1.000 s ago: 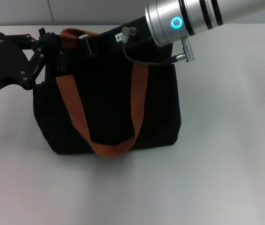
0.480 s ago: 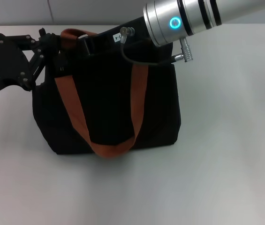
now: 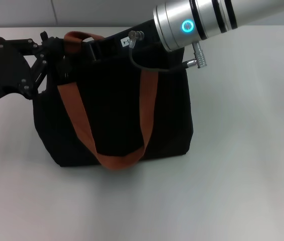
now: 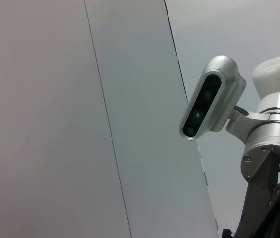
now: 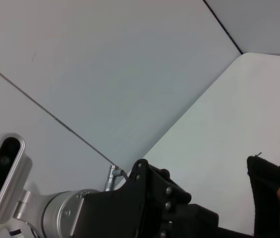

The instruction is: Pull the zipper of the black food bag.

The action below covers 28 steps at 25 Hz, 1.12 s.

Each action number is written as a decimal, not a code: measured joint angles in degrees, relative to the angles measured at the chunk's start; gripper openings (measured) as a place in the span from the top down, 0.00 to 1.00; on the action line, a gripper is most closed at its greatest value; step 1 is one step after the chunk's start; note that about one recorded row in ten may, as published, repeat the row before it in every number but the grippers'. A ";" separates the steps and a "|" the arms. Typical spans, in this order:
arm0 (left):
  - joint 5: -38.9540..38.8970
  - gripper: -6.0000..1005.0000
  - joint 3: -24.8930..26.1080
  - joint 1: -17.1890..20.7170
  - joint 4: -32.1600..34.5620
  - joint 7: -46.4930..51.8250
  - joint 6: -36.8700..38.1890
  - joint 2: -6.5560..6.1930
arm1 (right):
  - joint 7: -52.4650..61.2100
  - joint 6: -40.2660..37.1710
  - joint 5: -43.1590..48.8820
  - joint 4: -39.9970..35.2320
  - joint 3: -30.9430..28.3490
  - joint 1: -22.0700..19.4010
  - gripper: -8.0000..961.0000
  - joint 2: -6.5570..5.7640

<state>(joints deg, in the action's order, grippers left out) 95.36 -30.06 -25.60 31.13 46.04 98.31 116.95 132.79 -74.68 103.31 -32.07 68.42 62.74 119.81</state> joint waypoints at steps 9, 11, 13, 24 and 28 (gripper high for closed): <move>-0.01 0.97 -0.03 -0.21 -0.20 0.02 -0.05 0.14 | -0.89 -0.25 -0.77 -0.18 0.73 0.15 0.71 -0.02; -0.01 0.97 -0.02 -0.20 -0.20 0.02 -0.05 0.15 | -1.12 -0.28 -0.87 -0.18 0.75 0.09 0.71 -0.02; -0.02 0.97 -0.01 -0.07 -0.14 0.02 -0.05 0.15 | -1.20 -0.26 -0.90 -0.18 0.75 -0.03 0.71 -0.02; -0.02 0.97 0.00 0.25 -0.26 0.01 0.30 0.13 | -1.28 0.09 -0.87 -0.18 0.76 -0.45 0.83 -0.08; 0.00 0.97 0.00 0.28 -0.28 0.01 0.39 0.14 | -1.30 0.14 -0.89 -0.18 0.76 -0.53 0.87 -0.10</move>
<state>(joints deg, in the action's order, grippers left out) 95.36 -30.05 -25.32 30.85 46.06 98.71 117.09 131.49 -74.54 102.43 -32.26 69.17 62.21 119.71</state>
